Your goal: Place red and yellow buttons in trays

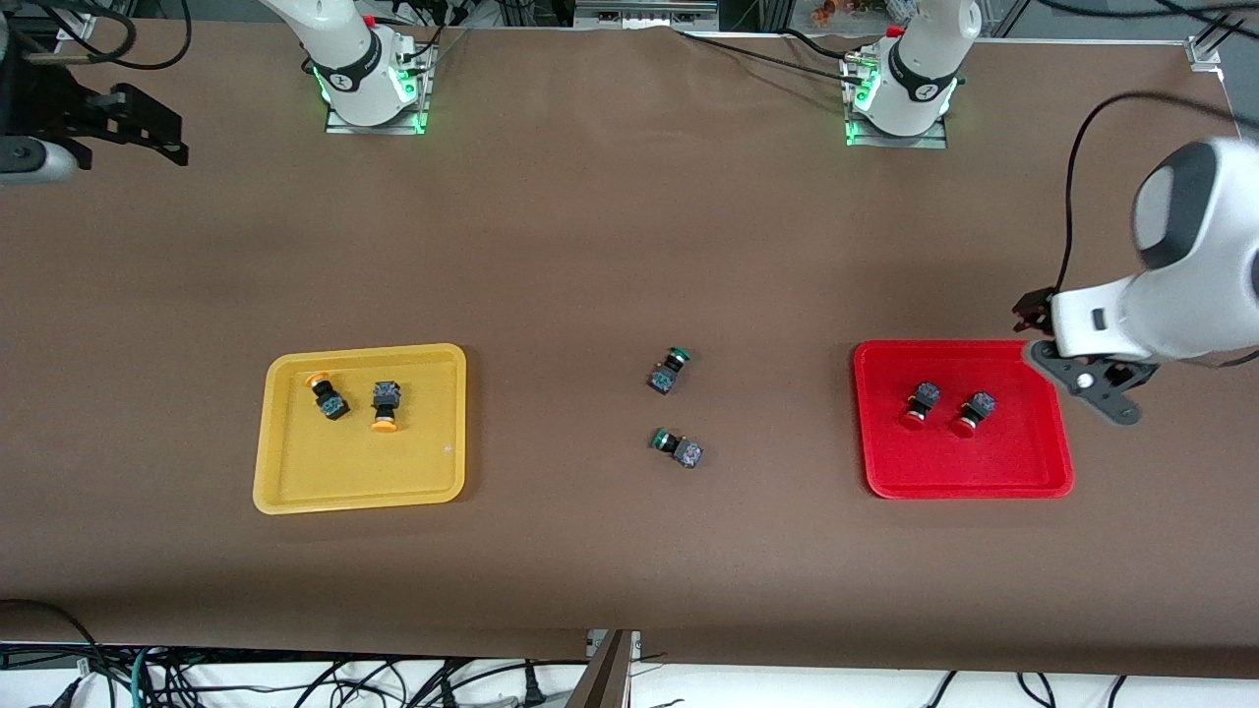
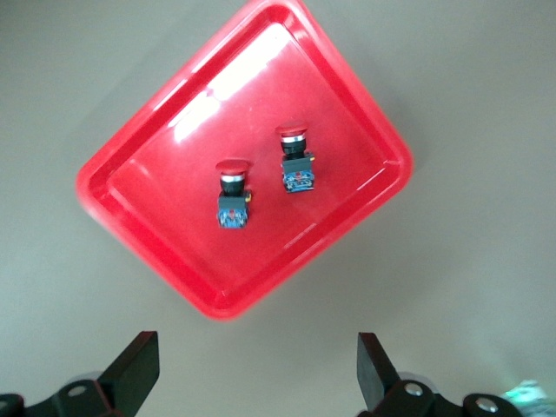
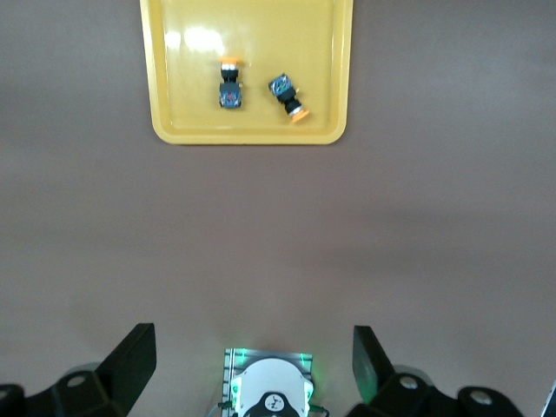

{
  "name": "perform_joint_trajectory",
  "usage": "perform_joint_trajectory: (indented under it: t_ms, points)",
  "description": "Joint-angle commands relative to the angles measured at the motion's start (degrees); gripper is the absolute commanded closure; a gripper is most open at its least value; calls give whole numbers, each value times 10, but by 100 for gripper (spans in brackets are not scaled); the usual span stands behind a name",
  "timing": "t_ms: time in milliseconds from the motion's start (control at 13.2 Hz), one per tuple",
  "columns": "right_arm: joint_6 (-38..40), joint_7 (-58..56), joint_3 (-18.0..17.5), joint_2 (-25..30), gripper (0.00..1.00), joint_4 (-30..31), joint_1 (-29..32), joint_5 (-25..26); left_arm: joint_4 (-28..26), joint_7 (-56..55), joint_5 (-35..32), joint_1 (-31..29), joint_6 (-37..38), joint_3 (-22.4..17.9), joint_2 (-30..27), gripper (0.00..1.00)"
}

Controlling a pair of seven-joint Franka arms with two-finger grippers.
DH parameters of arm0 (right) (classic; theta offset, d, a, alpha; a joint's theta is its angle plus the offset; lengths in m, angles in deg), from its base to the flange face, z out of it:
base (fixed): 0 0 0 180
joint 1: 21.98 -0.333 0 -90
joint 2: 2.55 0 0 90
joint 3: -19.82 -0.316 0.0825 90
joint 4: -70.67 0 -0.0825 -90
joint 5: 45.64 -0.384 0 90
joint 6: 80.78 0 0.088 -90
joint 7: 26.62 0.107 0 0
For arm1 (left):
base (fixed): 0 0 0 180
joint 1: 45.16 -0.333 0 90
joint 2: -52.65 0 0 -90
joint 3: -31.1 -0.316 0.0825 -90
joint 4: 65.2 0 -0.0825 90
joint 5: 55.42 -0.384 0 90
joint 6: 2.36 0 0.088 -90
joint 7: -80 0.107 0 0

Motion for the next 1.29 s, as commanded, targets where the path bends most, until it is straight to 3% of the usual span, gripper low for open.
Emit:
perform_joint_trajectory:
  t_ms: [0,152,303,379,455,531,683,1214]
  points:
    - [-12,0,-18,23,0,36,14,6,122,-50,20,0,115,20,15,0]
    - [-13,-5,-16,2,0,20,12,4,136,-79,16,36,125,-5,-32,0]
    - [-11,-7,-16,-5,0,5,11,4,99,-142,34,146,108,-133,-97,0]
    - [-11,-7,-15,-8,0,4,12,3,82,-213,65,181,91,-177,-112,0]
    - [-11,-6,-15,-9,0,4,12,3,65,-303,90,184,64,-187,-123,0]
    - [-11,-6,-15,-9,0,4,12,4,11,-365,110,190,22,-197,-149,0]
    - [-11,-10,-13,-9,0,4,13,7,-72,-373,114,197,-40,-212,-199,0]
    - [-13,-9,-15,-14,0,0,11,8,-37,-371,108,197,13,-204,-176,0]
